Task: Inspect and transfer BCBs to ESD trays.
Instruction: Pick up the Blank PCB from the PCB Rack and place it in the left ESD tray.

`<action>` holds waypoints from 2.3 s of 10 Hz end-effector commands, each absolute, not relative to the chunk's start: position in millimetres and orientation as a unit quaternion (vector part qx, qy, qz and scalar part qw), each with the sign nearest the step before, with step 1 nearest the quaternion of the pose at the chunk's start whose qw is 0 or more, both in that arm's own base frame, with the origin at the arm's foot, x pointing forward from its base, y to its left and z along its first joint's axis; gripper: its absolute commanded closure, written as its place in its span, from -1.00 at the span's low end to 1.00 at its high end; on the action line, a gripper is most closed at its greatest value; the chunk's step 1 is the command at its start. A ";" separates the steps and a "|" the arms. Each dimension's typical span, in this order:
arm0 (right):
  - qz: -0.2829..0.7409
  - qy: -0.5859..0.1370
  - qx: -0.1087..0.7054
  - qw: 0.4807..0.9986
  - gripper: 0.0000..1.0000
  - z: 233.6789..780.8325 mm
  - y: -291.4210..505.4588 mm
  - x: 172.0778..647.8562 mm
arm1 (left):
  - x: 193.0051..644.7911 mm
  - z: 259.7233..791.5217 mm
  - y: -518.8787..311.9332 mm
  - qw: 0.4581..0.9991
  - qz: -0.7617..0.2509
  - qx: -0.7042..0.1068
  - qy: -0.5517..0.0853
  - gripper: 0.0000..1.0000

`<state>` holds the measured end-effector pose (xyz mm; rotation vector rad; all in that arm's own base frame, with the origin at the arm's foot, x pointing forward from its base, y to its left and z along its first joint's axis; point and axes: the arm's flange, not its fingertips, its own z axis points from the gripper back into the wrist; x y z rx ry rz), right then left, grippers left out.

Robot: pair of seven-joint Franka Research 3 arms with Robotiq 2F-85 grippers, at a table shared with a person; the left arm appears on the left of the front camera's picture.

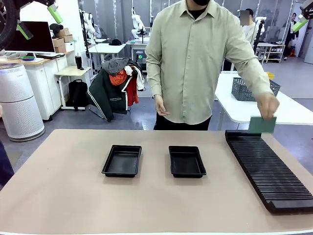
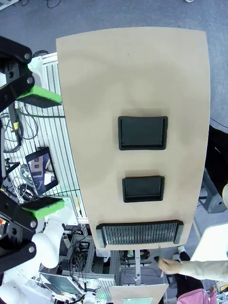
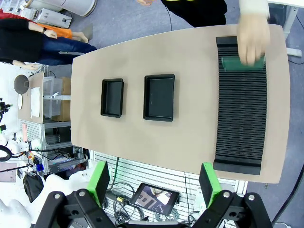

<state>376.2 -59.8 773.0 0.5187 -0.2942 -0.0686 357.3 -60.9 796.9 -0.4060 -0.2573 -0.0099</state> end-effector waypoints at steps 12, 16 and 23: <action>-0.033 -0.146 0.257 0.955 -1.00 773.9 -59.4 375.5 | 355.9 796.9 -61.0 0.970 -0.004 -0.208 -0.129 -1.00; -0.033 -0.146 0.257 0.955 -1.00 773.9 -59.4 375.5 | 355.9 796.9 -61.0 0.970 -0.004 -0.208 -0.129 -1.00; 0.113 -0.175 0.111 0.972 -1.00 730.2 -63.1 394.1 | 355.9 796.9 -61.0 0.970 -0.004 -0.208 -0.129 -1.00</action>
